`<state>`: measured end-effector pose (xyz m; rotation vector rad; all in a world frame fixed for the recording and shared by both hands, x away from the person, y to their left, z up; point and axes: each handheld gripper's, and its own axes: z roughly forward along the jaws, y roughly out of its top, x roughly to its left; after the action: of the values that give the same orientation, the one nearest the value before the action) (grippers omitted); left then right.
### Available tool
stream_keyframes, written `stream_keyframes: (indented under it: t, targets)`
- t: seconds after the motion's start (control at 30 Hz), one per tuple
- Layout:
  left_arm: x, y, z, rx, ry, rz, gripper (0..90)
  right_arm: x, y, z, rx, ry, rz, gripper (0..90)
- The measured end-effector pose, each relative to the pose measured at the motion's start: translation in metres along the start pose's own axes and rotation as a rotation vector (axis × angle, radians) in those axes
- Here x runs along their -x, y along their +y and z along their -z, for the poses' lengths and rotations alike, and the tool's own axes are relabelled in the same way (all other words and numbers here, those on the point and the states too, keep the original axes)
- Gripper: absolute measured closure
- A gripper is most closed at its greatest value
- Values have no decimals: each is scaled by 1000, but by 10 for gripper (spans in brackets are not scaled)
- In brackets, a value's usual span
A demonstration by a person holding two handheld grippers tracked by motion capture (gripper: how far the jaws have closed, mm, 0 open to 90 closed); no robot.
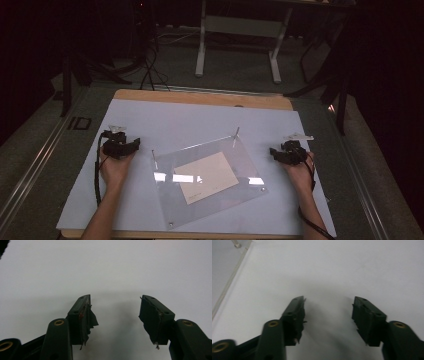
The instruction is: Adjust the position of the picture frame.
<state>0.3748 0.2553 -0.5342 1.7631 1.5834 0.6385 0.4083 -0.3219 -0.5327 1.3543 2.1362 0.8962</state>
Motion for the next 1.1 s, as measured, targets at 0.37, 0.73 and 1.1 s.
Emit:
stream_keyframes:
  t: [0.37,0.73,1.1]
  targets:
    - [9,-5,14,37,-72,-48,465,-6,4,4,40,38,27,558]
    - [19,-7,19,40,-123,-75,491,-23,8,1,51,84,86,551]
    - [29,-12,29,39,-153,-120,497,-36,24,-1,70,136,132,587]
